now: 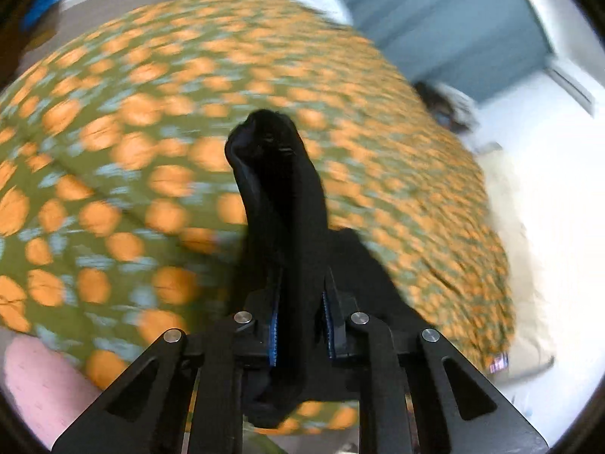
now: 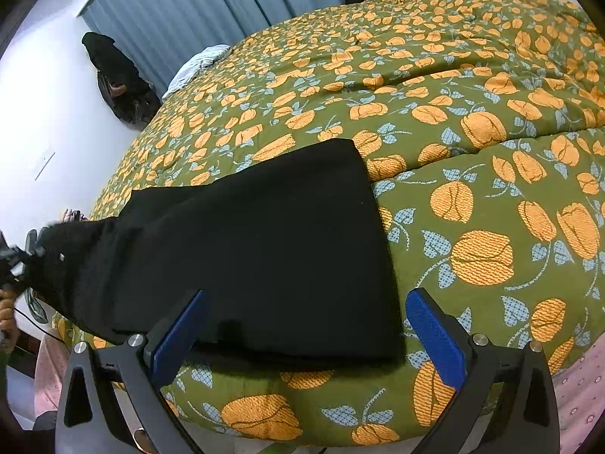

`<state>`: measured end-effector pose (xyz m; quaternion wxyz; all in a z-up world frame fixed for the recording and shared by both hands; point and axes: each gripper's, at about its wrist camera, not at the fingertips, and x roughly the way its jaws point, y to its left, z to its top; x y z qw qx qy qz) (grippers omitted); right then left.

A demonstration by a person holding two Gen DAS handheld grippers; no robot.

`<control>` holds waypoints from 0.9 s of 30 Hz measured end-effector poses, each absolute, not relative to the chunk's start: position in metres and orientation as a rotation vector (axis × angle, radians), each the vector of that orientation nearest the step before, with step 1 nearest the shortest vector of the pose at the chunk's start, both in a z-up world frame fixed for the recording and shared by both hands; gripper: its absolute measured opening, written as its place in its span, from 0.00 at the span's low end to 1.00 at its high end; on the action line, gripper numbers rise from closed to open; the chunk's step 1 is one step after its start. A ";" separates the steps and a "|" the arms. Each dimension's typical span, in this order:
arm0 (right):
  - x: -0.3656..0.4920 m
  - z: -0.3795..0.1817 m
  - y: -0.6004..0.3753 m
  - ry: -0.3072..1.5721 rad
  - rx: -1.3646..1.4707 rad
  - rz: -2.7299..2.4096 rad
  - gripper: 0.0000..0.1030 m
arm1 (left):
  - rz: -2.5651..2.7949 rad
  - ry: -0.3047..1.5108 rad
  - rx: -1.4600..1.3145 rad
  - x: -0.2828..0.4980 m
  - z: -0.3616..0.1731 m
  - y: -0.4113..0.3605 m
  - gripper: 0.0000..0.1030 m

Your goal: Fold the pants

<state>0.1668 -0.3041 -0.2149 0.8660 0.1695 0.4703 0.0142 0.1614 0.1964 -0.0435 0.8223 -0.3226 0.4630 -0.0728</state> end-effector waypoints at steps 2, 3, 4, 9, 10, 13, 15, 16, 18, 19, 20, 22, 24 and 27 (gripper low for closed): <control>0.167 -0.215 -0.304 0.985 0.354 0.031 1.00 | -0.241 0.978 -0.625 0.166 -0.028 0.155 0.15; 0.168 -0.215 -0.303 0.986 0.353 0.031 1.00 | -0.283 0.981 -0.603 0.167 -0.024 0.136 0.15; 0.167 -0.215 -0.303 0.986 0.352 0.031 1.00 | -0.327 0.993 -0.580 0.172 -0.025 0.107 0.15; 0.165 -0.212 -0.306 0.973 0.358 0.018 1.00 | -0.384 1.121 -0.405 0.193 -0.073 -0.014 0.20; 0.164 -0.212 -0.307 0.970 0.361 0.015 1.00 | -0.390 1.164 -0.375 0.196 -0.087 -0.033 0.20; 0.159 -0.205 -0.313 0.941 0.379 0.002 1.00 | -0.431 1.246 -0.220 0.180 -0.108 -0.095 0.23; 0.153 -0.198 -0.320 0.908 0.401 -0.004 1.00 | -0.514 1.211 -0.158 0.158 -0.093 -0.116 0.31; 0.151 -0.196 -0.324 0.895 0.415 -0.007 1.00 | -0.523 1.183 -0.141 0.152 -0.083 -0.115 0.37; 0.148 -0.195 -0.332 0.878 0.459 -0.012 1.00 | -0.503 1.124 -0.138 0.147 -0.064 -0.100 0.47; 0.148 -0.196 -0.335 0.879 0.478 -0.013 1.00 | -0.474 1.092 -0.157 0.147 -0.054 -0.084 0.52; 0.150 -0.197 -0.337 0.882 0.494 -0.012 1.00 | -0.429 1.059 -0.185 0.148 -0.044 -0.061 0.54; 0.153 -0.199 -0.339 0.887 0.521 0.004 1.00 | -0.331 1.008 -0.226 0.156 -0.034 -0.019 0.55; 0.157 -0.195 -0.334 0.877 0.534 0.055 1.00 | -0.213 0.959 -0.230 0.152 -0.030 0.021 0.55; 0.158 -0.182 -0.319 0.847 0.515 0.140 1.00 | -0.011 0.919 -0.143 0.140 -0.036 0.056 0.51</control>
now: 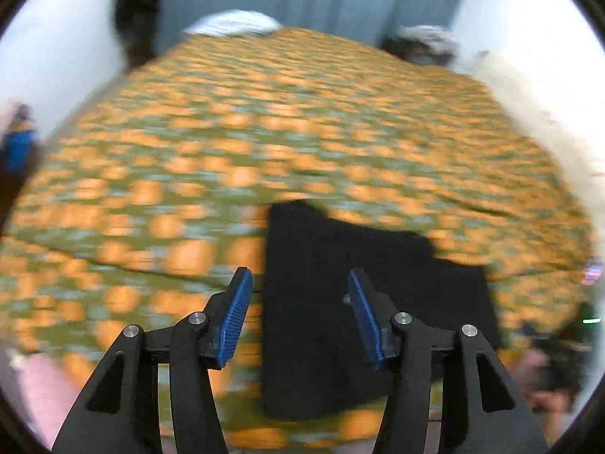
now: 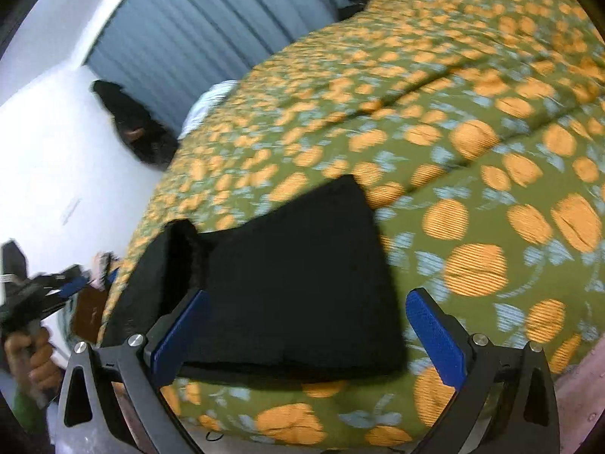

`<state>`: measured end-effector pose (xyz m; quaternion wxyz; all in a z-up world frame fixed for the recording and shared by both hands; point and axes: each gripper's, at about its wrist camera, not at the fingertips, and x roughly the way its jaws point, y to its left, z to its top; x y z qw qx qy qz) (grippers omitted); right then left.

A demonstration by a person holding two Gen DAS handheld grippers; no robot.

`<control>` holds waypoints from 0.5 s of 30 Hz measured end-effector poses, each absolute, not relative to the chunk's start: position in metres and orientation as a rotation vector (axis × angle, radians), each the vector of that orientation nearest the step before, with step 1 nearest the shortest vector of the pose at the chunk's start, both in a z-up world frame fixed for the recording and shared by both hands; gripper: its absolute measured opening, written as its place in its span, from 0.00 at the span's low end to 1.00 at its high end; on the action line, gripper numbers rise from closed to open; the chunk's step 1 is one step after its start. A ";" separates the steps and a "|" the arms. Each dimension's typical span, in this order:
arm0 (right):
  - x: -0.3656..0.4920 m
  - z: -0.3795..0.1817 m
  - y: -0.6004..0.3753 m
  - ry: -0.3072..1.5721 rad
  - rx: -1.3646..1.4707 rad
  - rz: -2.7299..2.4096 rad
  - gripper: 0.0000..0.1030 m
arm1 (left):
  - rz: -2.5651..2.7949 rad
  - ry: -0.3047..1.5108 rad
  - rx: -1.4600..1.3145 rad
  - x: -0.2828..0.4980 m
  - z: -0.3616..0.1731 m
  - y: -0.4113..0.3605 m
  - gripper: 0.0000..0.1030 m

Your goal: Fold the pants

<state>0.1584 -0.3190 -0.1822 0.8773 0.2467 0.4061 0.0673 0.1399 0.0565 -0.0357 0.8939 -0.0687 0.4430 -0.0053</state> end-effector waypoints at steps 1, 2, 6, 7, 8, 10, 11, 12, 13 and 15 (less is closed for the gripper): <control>0.158 -0.178 -0.314 0.836 0.504 0.164 1.00 | 0.015 0.922 -0.125 0.136 -0.043 0.060 0.45; 0.157 -0.171 -0.305 0.818 0.490 0.201 1.00 | 0.029 0.933 -0.114 0.131 -0.052 0.058 0.42; 0.161 -0.162 -0.277 0.809 0.460 0.347 1.00 | -0.023 1.007 -0.072 0.126 -0.099 0.028 0.12; 0.166 -0.165 -0.267 0.841 0.438 0.382 1.00 | -0.023 0.994 -0.021 0.126 -0.108 0.015 0.05; 0.172 -0.169 -0.256 0.885 0.413 0.422 1.00 | -0.022 0.985 0.031 0.126 -0.114 0.004 0.05; 0.181 -0.176 -0.239 0.954 0.373 0.499 1.00 | -0.022 1.000 0.104 0.132 -0.126 -0.012 0.05; 0.184 -0.178 -0.227 0.978 0.344 0.549 1.00 | -0.032 1.008 0.106 0.133 -0.127 -0.012 0.05; 0.189 -0.180 -0.213 0.996 0.303 0.605 1.00 | -0.038 1.011 0.102 0.134 -0.127 -0.012 0.05; 0.188 -0.181 -0.207 0.998 0.282 0.627 1.00 | -0.040 1.012 0.096 0.135 -0.127 -0.011 0.05; 0.199 -0.183 -0.191 1.006 0.235 0.682 1.00 | -0.050 1.012 0.069 0.135 -0.126 -0.007 0.06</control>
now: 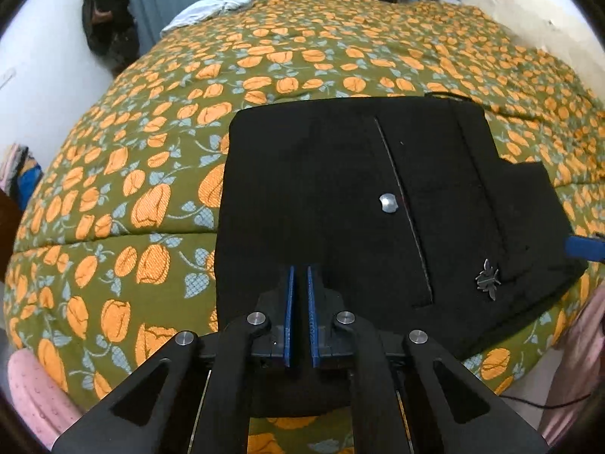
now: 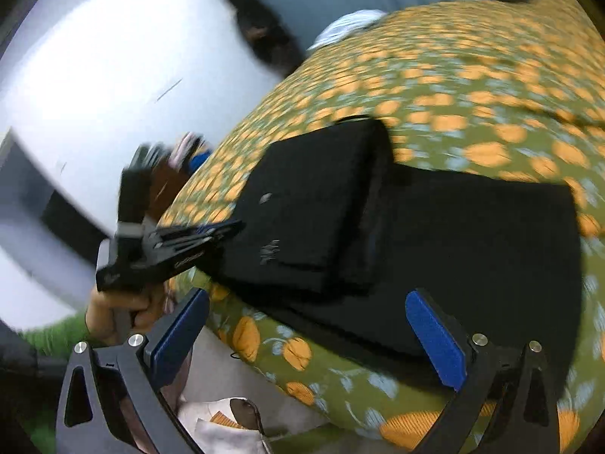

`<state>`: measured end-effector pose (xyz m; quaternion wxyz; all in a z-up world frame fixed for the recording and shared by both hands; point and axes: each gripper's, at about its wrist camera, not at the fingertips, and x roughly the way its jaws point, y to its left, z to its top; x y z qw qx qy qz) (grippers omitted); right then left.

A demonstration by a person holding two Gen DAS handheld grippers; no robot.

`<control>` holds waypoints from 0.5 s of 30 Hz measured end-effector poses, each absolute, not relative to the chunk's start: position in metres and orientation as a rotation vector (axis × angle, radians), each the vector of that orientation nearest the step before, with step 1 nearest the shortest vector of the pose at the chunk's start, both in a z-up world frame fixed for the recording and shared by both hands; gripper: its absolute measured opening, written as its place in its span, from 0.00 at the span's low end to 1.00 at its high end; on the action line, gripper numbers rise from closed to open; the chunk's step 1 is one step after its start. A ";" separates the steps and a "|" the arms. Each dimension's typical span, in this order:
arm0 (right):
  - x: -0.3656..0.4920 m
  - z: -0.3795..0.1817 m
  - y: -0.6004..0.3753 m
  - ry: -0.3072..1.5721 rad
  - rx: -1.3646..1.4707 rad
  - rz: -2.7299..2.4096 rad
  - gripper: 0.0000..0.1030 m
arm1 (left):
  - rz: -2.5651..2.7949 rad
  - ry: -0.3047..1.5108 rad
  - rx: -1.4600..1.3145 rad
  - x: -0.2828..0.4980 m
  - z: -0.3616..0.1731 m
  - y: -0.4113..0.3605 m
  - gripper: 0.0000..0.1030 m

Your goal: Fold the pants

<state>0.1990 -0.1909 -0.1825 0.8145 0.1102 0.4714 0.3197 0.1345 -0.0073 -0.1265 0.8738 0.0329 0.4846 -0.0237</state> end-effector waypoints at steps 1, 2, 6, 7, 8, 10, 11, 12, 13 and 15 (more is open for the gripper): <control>0.203 -0.184 -0.185 1.008 0.211 0.687 1.00 | -0.050 1.012 0.044 0.135 -0.126 -0.004 0.09; 0.210 -0.185 -0.180 1.007 0.178 0.688 1.00 | -0.054 1.012 0.023 0.134 -0.127 -0.001 0.09; 0.234 -0.204 -0.162 1.066 0.106 0.749 0.94 | -0.065 1.013 -0.019 0.131 -0.130 0.001 0.09; 0.238 -0.209 -0.160 1.089 0.088 0.756 0.92 | -0.064 1.012 -0.016 0.131 -0.130 0.000 0.09; 0.242 -0.213 -0.159 1.111 0.079 0.771 0.88 | -0.062 1.010 -0.011 0.131 -0.131 -0.001 0.09; 0.246 -0.220 -0.156 1.152 0.088 0.812 0.86 | -0.059 1.007 -0.002 0.131 -0.131 -0.003 0.09; 0.246 -0.220 -0.155 1.159 0.091 0.825 0.86 | -0.058 1.007 0.000 0.131 -0.132 -0.003 0.09; 0.248 -0.219 -0.156 1.164 0.116 0.856 0.85 | -0.058 1.006 0.000 0.131 -0.132 -0.002 0.09; 0.247 -0.217 -0.159 1.167 0.146 0.884 0.84 | -0.058 1.006 -0.003 0.131 -0.132 -0.002 0.09; 0.251 -0.213 -0.166 1.176 0.245 0.948 0.83 | -0.055 1.010 -0.007 0.132 -0.133 -0.001 0.10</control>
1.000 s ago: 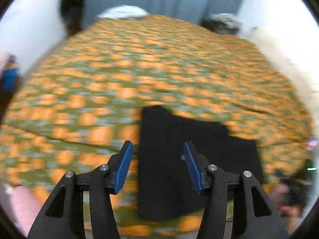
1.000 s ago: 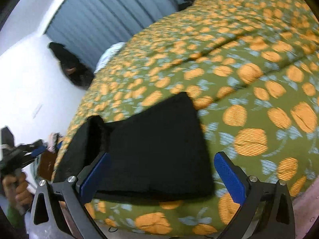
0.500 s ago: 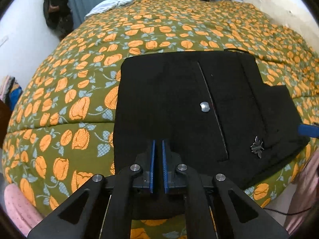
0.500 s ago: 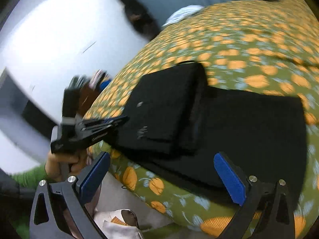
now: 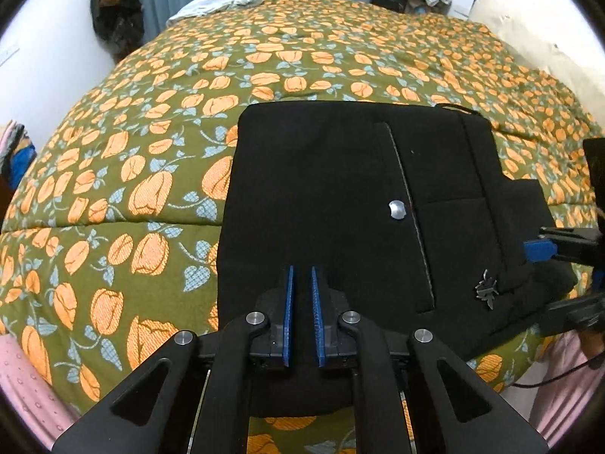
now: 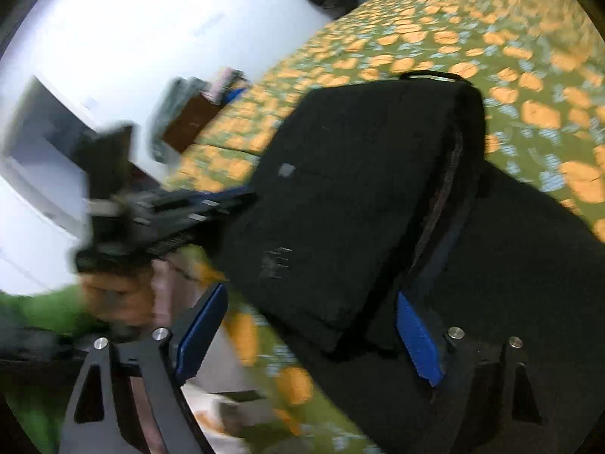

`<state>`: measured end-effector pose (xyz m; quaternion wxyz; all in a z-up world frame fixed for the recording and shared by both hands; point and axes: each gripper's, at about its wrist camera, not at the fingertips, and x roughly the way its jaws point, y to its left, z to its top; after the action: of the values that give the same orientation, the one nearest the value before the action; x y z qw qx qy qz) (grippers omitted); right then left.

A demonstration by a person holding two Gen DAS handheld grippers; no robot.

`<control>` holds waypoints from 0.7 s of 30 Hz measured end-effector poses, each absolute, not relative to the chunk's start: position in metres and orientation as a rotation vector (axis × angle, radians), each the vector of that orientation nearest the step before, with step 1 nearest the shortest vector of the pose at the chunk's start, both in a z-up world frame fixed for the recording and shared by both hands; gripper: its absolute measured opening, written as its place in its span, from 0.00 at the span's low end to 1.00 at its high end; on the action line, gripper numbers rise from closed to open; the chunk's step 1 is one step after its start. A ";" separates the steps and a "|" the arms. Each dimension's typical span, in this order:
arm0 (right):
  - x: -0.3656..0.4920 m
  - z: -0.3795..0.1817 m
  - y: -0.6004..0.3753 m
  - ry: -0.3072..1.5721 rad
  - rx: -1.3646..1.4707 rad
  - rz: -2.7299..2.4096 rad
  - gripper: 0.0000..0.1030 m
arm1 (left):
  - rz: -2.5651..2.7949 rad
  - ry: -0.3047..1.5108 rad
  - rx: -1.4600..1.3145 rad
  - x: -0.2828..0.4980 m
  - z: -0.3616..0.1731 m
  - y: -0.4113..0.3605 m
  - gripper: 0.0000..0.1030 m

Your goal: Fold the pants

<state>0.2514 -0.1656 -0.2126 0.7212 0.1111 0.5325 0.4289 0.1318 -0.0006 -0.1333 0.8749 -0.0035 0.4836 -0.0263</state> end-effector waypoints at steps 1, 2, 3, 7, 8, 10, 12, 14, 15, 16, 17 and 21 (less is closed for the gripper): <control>0.253 -0.211 -0.168 1.185 0.275 0.972 0.83 | -0.053 1.011 -0.014 0.133 -0.134 0.001 0.10; 0.257 -0.212 -0.168 1.202 0.298 0.990 0.84 | -0.051 1.012 -0.020 0.133 -0.135 0.001 0.10; 0.260 -0.215 -0.168 1.220 0.314 0.997 0.84 | -0.051 1.012 -0.024 0.134 -0.135 0.002 0.10; 0.270 -0.234 -0.158 1.304 0.316 0.963 0.83 | -0.049 1.008 -0.016 0.135 -0.137 0.002 0.11; 0.271 -0.239 -0.152 1.316 0.300 0.948 0.83 | -0.050 1.007 -0.009 0.135 -0.137 0.001 0.11; 0.273 -0.240 -0.138 1.305 0.258 0.929 0.83 | -0.049 1.005 0.003 0.134 -0.136 0.000 0.12; 0.273 -0.234 -0.127 1.297 0.178 0.896 0.75 | -0.028 1.009 -0.011 0.134 -0.130 0.005 0.24; 0.271 -0.227 -0.123 1.286 0.144 0.866 0.50 | 0.003 0.988 -0.051 0.131 -0.118 0.016 0.49; 0.272 -0.223 -0.126 1.274 0.161 0.868 0.47 | 0.014 0.964 -0.084 0.128 -0.111 0.023 0.60; 0.272 -0.217 -0.130 1.257 0.187 0.871 0.39 | 0.024 0.935 -0.121 0.125 -0.102 0.032 0.63; 0.272 -0.209 -0.136 1.239 0.239 0.878 0.33 | 0.035 0.912 -0.154 0.123 -0.095 0.042 0.64; 0.269 -0.164 -0.162 1.110 0.445 0.907 0.24 | 0.071 0.892 -0.229 0.121 -0.081 0.067 0.65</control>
<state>0.2694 -0.1624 -0.1643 0.7314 0.2024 0.5045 0.4119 0.1205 0.0673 -0.0812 0.8952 -0.1105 0.4304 0.0345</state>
